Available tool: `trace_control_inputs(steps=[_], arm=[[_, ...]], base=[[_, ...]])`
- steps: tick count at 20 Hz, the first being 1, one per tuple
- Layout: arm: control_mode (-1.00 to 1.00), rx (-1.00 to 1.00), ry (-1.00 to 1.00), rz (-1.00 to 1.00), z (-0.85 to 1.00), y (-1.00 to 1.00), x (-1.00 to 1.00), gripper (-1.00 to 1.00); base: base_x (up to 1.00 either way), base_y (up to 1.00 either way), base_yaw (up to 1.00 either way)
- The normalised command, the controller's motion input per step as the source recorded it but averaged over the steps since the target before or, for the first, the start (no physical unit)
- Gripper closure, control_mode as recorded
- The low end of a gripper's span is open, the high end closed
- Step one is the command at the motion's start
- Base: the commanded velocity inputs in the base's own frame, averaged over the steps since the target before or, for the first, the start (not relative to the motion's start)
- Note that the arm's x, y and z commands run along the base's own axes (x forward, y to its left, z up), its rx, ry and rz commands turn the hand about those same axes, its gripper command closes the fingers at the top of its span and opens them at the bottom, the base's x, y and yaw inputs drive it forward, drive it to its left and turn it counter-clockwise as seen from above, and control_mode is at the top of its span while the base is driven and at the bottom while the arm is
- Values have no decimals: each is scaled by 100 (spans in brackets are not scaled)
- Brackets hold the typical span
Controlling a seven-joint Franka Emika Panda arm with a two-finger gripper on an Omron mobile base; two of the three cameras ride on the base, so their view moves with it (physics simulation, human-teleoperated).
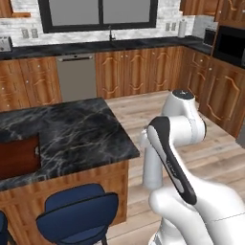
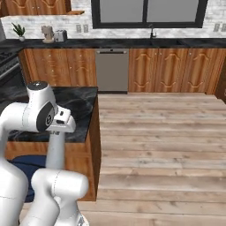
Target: There is a tray on the dining counter. Grab the cup, mug, and pitcher and place them on the tray. The pitcher may be placed next to the tray if it cannot fit the tray.
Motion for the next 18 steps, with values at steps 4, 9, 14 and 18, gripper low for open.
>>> trace_control_inputs(steps=[4,9,14,18], arm=[[100,0,0,0,0,0,0,100],[100,0,0,0,0,0,0,100],[100,0,0,0,0,0,0,100],[100,0,0,0,0,0,0,100]], base=[[-54,30,2],[-43,40,4],[-23,59,1],[-20,53,0]])
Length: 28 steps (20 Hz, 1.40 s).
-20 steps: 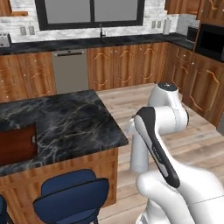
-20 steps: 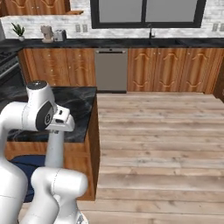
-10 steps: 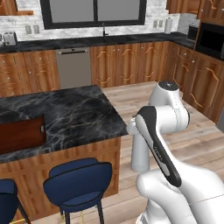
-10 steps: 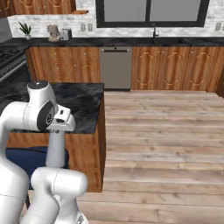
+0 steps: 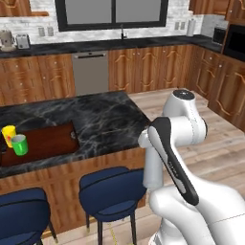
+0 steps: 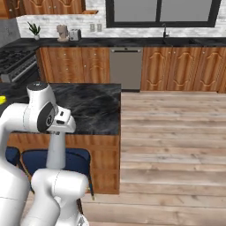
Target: There is a tray on the dining counter. Grab the cup, mug, and pitcher and place them on the tray. The pitcher may be placed next to the tray if it cannot fit the tray.
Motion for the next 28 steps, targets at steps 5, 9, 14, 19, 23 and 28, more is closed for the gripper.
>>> trace_control_inputs(steps=[5,9,14,19,23,28], arm=[[100,0,0,0,0,0,0,100],[100,0,0,0,0,0,0,100],[100,0,0,0,0,0,0,100],[100,0,0,0,0,0,0,100],[100,0,0,0,0,0,0,100],[100,0,0,0,0,0,0,100]], base=[[-33,57,0],[-42,67,4],[-21,71,3],[8,47,0],[31,4,3],[46,0,5]])
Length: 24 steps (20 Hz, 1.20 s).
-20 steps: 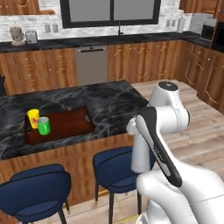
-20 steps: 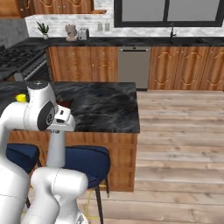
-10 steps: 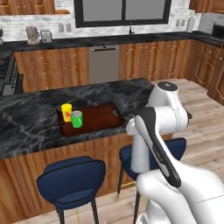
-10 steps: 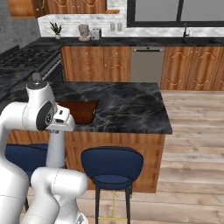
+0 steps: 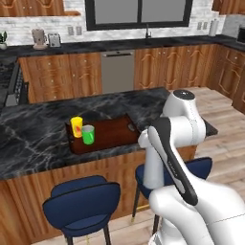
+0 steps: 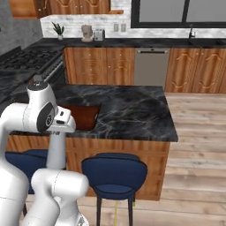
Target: There is a tray on the dining counter. Grab the cup, mug, and pitcher and place them on the tray. The pitcher may be placed next to the tray if it cannot fit the tray.
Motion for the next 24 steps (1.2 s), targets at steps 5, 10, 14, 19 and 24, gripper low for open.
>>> trace_control_inputs(steps=[5,10,14,19,24], arm=[[100,0,0,0,0,0,0,100],[100,0,0,0,0,0,0,100],[100,0,0,0,0,0,0,100],[100,0,0,0,0,0,0,100],[-100,0,0,0,3,0,15,100]], base=[[44,0,6],[46,0,7],[48,0,9],[36,0,6],[17,0,0]])
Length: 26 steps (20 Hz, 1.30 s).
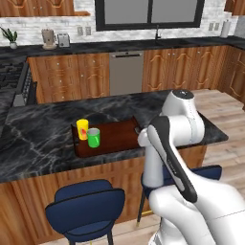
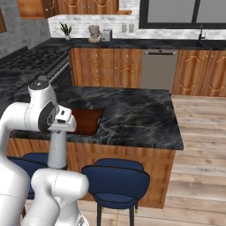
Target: There is a tray on the dining counter. Grab the cup, mug, and pitcher and place them on the tray. The pitcher may be placed next to the tray if it cannot fit the tray.
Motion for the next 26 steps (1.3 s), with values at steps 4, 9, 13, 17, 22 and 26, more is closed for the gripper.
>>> trace_control_inputs(steps=[4,9,13,17,22,26], arm=[[-100,0,-7,0,10,0,4,100],[-100,0,-17,0,23,0,0,100],[-100,0,-22,0,21,0,1,100],[-100,0,-13,0,14,1,24,100],[-100,0,-3,0,18,0,34,100],[-100,0,0,0,38,0,7,100]], base=[[0,0,0],[0,0,0],[0,0,0],[0,0,0],[0,0,0],[0,0,0]])
